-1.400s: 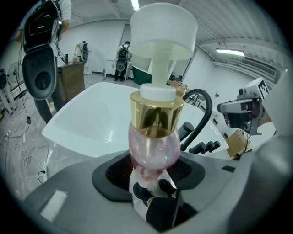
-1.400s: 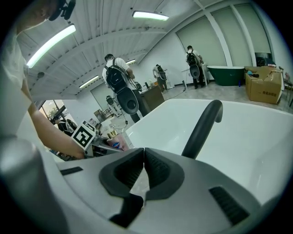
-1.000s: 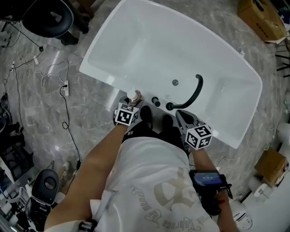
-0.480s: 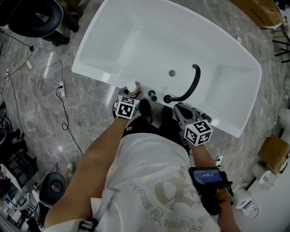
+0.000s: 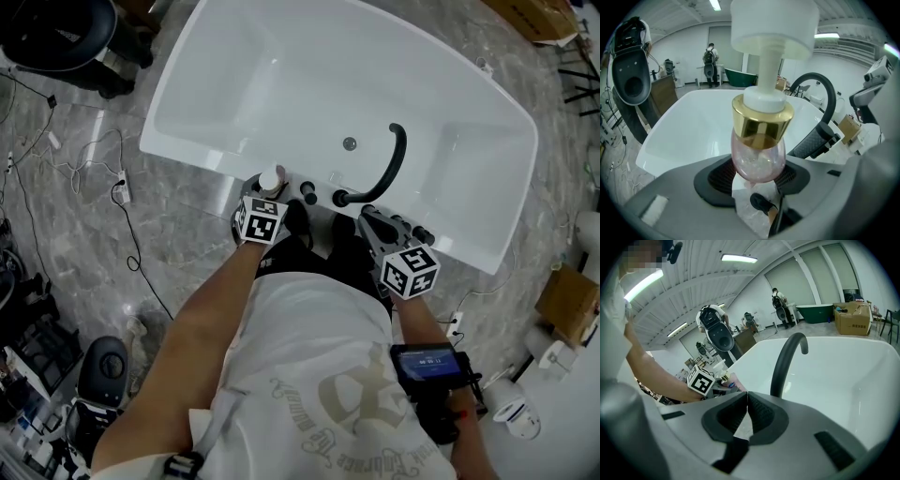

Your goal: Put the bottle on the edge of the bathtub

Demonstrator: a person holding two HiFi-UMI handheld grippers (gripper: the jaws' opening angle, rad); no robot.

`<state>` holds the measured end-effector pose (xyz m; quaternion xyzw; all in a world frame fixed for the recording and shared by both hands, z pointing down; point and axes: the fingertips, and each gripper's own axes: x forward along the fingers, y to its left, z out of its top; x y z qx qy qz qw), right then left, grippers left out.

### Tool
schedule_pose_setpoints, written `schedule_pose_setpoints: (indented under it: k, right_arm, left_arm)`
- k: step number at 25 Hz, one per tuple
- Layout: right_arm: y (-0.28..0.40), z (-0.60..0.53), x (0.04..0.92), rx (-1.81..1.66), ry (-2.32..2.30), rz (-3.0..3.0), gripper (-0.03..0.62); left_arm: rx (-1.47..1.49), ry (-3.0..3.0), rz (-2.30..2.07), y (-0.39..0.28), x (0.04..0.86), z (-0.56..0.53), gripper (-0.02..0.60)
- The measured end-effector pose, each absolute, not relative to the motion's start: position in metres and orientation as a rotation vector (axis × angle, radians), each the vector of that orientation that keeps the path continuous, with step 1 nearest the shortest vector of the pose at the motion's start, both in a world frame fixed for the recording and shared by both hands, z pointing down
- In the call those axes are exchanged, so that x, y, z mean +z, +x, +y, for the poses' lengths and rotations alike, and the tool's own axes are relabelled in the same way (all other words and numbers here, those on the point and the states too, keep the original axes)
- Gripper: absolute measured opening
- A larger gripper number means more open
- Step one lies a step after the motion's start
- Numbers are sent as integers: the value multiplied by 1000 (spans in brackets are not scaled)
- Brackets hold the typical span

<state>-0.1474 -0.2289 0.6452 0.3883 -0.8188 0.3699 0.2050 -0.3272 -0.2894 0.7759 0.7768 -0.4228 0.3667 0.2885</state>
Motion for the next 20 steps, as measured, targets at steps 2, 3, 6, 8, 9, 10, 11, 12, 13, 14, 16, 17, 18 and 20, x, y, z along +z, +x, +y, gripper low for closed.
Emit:
schedule_pose_setpoints:
  k: [2, 3, 6, 8, 9, 10, 11, 12, 13, 14, 16, 17, 18, 20]
  right_arm:
    - [-146, -227, 647, 1034, 1081, -2278, 6]
    - [-146, -226, 647, 1035, 1080, -2276, 6]
    - [-146, -224, 648, 1036, 1075, -2278, 6]
    - [-148, -225, 648, 1036, 1070, -2281, 6]
    - [-149, -225, 648, 1037, 1067, -2283, 6]
    - [-150, -225, 648, 1038, 1066, -2284, 6]
    - [-151, -226, 648, 1039, 1065, -2284, 6]
    - [-151, -226, 648, 1040, 1065, -2284, 6]
    - [-151, -227, 648, 1040, 1066, -2282, 6]
    - [-151, -227, 649, 1042, 1068, -2278, 7]
    - [-150, -226, 650, 1044, 1073, -2273, 6]
    - [-148, -225, 650, 1045, 1075, -2272, 6]
    - [-146, -224, 651, 1046, 1077, -2271, 6]
    - [-144, -220, 653, 1051, 1080, -2270, 6]
  left_arm:
    - [974, 2067, -1137, -327, 777, -286, 221]
    - [972, 2066, -1140, -327, 777, -285, 221]
    - [982, 2071, -1137, -325, 777, -282, 221]
    - [994, 2073, -1130, -325, 777, -281, 221]
    - [997, 2071, -1128, -325, 777, -280, 221]
    - [1000, 2069, -1126, -325, 777, -279, 221]
    - [1004, 2066, -1125, -326, 777, -279, 221]
    - [1007, 2063, -1124, -326, 777, -278, 219]
    - [1009, 2062, -1123, -326, 777, -278, 220]
    - [1011, 2062, -1121, -326, 777, -277, 219]
    - [1010, 2063, -1118, -326, 778, -276, 221]
    - [1009, 2064, -1115, -324, 779, -276, 221]
    - [1010, 2065, -1110, -322, 780, -275, 222]
    - [1018, 2069, -1095, -316, 782, -272, 224]
